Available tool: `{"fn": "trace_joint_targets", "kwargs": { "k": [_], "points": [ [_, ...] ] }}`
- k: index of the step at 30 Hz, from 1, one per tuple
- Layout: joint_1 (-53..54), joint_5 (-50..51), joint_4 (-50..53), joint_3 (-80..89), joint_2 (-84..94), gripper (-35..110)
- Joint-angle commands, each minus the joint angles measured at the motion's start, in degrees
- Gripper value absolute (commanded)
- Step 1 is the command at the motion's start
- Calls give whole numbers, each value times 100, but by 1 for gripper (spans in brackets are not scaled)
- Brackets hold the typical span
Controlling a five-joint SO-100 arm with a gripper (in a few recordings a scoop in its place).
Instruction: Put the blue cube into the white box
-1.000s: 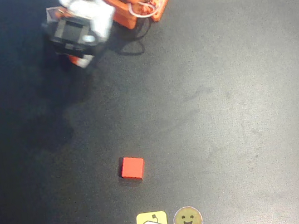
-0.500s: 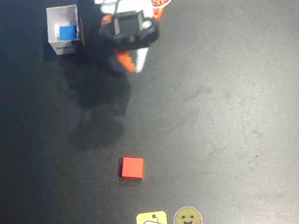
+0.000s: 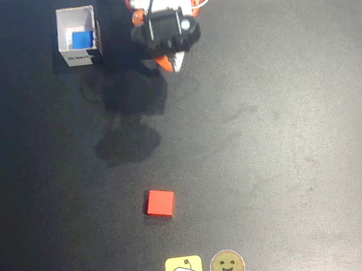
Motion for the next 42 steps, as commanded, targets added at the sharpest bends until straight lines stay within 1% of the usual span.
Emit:
{"fn": "trace_joint_targets", "kwargs": {
  "k": [1, 5, 13, 16, 18, 22, 35, 37, 39, 40, 42],
  "points": [
    [18, 114, -44, 220, 9, 0],
    [18, 88, -255, 589, 9, 0],
    [53, 220, -1160, 1679, 9, 0],
    [88, 220, -1151, 1679, 9, 0],
    [123, 272, -888, 1679, 9, 0],
    [404, 255, -888, 1679, 9, 0],
    [431, 255, -896, 1688, 9, 0],
    [422, 255, -1081, 1688, 9, 0],
    [360, 255, -1582, 1688, 9, 0],
    [352, 255, -1600, 1688, 9, 0],
    [281, 272, -1266, 1688, 9, 0]
  ]
}}
